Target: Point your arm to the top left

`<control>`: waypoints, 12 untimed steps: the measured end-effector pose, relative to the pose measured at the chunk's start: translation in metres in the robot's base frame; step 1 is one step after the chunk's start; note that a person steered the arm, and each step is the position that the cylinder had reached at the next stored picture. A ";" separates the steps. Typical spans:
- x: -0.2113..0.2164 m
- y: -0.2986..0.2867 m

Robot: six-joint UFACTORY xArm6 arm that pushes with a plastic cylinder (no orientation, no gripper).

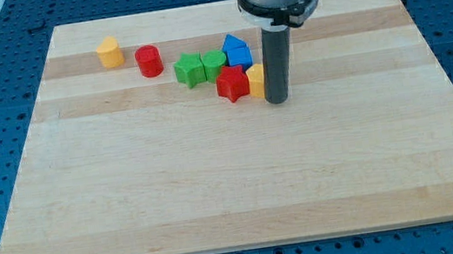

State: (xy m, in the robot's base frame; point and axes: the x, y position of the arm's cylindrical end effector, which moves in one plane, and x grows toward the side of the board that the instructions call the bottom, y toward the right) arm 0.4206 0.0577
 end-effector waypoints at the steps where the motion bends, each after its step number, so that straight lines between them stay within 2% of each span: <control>1: -0.015 -0.003; 3: -0.034 -0.005; 5: -0.042 0.064; 7: -0.018 0.065; 8: 0.002 0.011; 10: 0.027 -0.134; 11: 0.026 -0.200; 12: 0.007 -0.278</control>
State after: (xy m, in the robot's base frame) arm 0.4275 -0.2206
